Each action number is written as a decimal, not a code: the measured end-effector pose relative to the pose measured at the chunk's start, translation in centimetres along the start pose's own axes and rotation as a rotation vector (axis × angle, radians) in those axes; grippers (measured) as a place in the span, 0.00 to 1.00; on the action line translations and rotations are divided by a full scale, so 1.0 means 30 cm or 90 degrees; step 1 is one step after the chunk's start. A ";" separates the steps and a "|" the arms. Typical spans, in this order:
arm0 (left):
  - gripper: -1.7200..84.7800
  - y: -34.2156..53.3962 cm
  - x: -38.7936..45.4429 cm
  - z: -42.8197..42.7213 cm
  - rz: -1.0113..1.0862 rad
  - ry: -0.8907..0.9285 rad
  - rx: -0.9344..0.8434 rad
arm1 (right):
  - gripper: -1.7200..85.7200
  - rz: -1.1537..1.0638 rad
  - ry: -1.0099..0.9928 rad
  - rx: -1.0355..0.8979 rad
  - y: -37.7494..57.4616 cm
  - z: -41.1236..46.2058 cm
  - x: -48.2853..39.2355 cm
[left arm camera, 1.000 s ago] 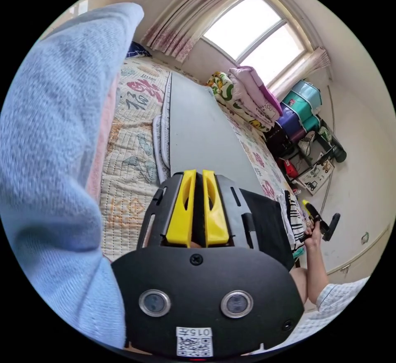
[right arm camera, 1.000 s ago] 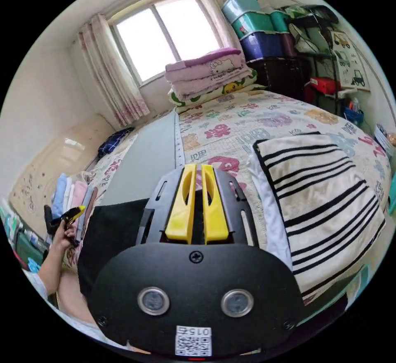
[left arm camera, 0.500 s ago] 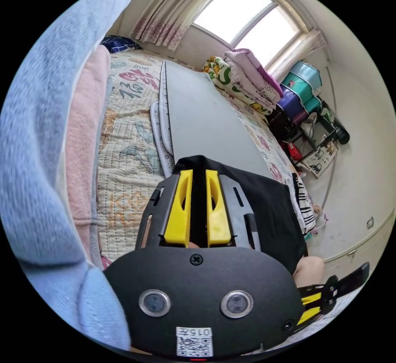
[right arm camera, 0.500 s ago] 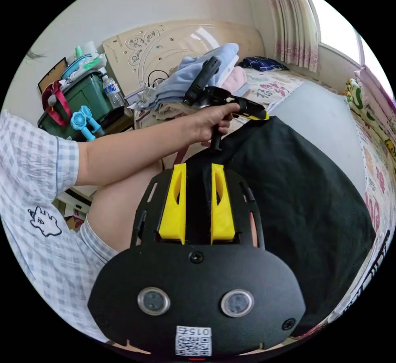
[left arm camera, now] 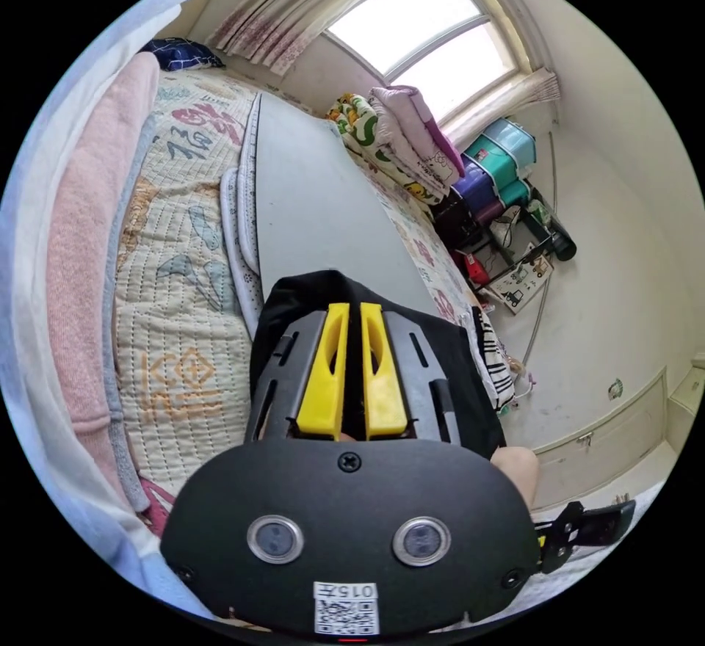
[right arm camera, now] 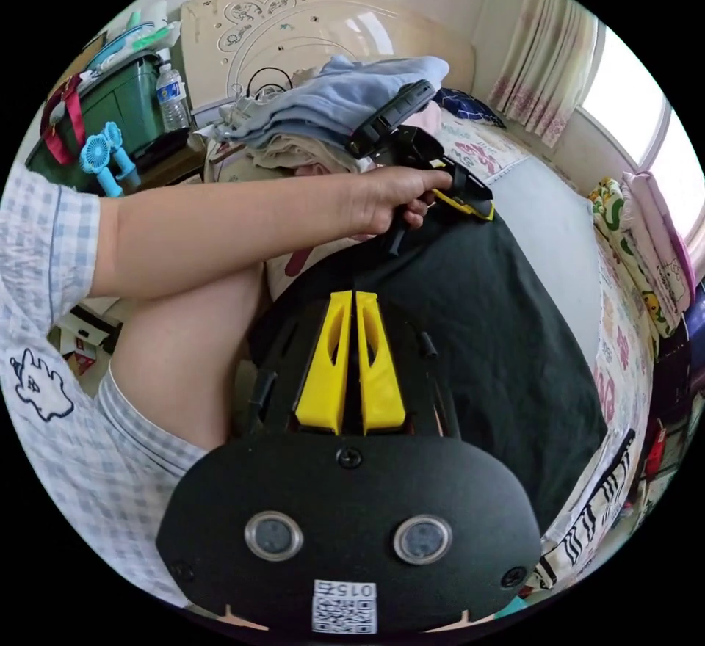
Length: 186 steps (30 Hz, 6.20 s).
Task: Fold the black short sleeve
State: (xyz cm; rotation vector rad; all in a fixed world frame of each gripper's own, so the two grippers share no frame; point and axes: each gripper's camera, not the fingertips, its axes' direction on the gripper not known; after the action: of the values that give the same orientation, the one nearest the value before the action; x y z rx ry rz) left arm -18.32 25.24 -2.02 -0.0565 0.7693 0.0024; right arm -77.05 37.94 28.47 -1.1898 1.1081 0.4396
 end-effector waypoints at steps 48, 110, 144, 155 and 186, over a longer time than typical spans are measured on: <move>0.09 -0.030 -0.101 0.055 -0.065 -0.061 -0.010 | 0.05 0.079 0.060 -0.030 0.667 0.723 0.308; 0.01 -0.195 -0.083 -0.019 -0.056 -0.185 0.008 | 0.06 0.084 -0.132 -0.076 0.303 0.057 0.147; 0.12 0.614 0.840 -0.126 0.454 -0.195 -0.218 | 0.09 0.089 0.089 -0.137 0.234 -0.802 0.079; 0.06 0.637 0.928 -0.128 0.491 -0.209 -0.247 | 0.02 0.106 0.112 -0.201 0.024 -1.088 0.075; 0.08 0.594 0.889 -0.091 0.432 -0.161 -0.272 | 0.09 0.644 -0.090 0.046 -0.360 -1.998 0.884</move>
State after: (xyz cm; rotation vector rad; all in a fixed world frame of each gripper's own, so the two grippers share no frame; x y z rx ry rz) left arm -1.46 42.39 -23.39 -0.1953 0.4949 0.8059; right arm -83.82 -26.41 13.44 -0.4426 1.5330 1.2157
